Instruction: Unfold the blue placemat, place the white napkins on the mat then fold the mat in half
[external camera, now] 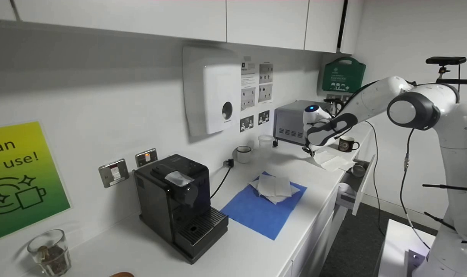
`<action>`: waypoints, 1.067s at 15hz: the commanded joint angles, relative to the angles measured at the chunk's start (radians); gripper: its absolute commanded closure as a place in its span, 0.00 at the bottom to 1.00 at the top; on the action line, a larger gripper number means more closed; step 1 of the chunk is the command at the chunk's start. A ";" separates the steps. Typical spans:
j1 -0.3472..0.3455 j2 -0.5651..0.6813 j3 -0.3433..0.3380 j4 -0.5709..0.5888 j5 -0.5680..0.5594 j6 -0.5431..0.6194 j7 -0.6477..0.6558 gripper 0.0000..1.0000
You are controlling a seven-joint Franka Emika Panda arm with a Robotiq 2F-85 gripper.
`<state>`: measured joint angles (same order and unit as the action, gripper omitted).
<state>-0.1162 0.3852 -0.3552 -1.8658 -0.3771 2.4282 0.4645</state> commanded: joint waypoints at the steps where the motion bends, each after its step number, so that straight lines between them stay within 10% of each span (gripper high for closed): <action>1: 0.041 -0.083 -0.011 -0.051 -0.043 0.000 0.066 1.00; 16: 0.191 -0.151 0.093 -0.088 -0.294 -0.133 0.316 1.00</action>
<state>0.0606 0.2916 -0.2921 -1.9135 -0.6136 2.3407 0.7296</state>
